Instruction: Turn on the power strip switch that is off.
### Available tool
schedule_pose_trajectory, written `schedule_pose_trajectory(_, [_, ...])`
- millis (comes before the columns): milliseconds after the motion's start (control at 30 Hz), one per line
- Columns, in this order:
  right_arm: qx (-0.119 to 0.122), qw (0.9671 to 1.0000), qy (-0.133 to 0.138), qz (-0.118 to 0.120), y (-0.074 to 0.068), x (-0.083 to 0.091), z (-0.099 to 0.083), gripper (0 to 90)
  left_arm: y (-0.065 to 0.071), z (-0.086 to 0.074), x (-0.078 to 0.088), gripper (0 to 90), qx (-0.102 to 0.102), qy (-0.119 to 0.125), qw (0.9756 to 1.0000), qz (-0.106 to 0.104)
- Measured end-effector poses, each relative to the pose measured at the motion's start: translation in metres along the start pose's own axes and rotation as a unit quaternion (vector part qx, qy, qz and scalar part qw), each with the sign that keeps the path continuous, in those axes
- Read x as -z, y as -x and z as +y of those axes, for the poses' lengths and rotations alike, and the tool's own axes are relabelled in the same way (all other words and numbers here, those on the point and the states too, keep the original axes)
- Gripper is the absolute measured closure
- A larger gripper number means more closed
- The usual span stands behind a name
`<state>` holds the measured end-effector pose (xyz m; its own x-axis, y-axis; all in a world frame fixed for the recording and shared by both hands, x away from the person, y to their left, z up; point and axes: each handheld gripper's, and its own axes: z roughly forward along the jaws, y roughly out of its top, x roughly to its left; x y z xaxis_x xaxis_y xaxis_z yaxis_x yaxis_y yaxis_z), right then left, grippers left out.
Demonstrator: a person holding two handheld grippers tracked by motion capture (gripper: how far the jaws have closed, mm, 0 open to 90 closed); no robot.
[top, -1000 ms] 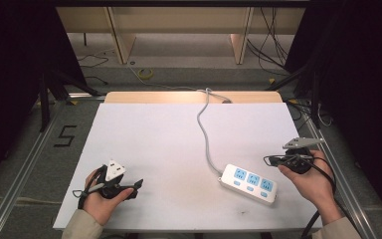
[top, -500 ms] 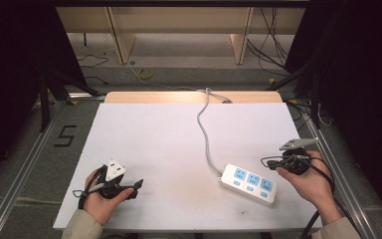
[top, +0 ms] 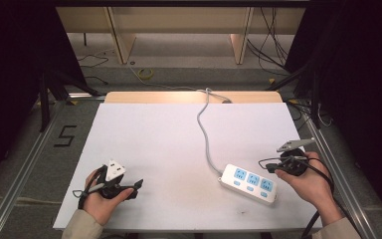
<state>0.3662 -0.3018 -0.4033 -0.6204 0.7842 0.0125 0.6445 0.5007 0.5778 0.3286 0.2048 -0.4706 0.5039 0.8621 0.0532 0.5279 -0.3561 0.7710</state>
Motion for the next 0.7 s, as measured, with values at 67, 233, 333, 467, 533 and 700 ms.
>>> schedule_pose_trajectory(67, [0.0, 1.0, -0.002, 0.001, -0.0003, -0.0001, 0.0001, 90.0, -0.0002, 0.0, -0.0001, 19.5, -0.001, 0.001, 1.0, 0.001])
schedule_pose_trajectory(233, [0.001, 1.0, -0.008, 0.003, -0.0013, 0.0002, 0.0005, 90.0, -0.0001, 0.0001, 0.0, 19.5, -0.002, 0.0, 1.0, 0.0])
schedule_pose_trajectory(333, [0.003, 0.9999, -0.012, 0.005, -0.002, 0.0001, 0.0008, 90.0, -0.0001, 0.0001, 0.0001, 19.5, -0.002, 0.0, 1.0, 0.001])
schedule_pose_trajectory(467, [0.006, 0.9997, -0.02, 0.009, -0.0031, -0.0005, 0.001, 90.0, -0.0001, 0.0, 0.0, 19.5, -0.002, 0.0, 1.0, 0.0])
schedule_pose_trajectory(533, [0.006, 0.9997, -0.022, 0.009, -0.0033, -0.0006, 0.001, 90.0, 0.0, 0.0001, 0.0001, 19.6, -0.002, 0.0, 1.0, 0.0])
schedule_pose_trajectory(700, [0.01, 0.9994, -0.03, 0.012, -0.0048, -0.0012, 0.0015, 90.0, 0.0002, -0.0001, 0.0002, 19.6, -0.001, 0.0, 1.0, 0.0])
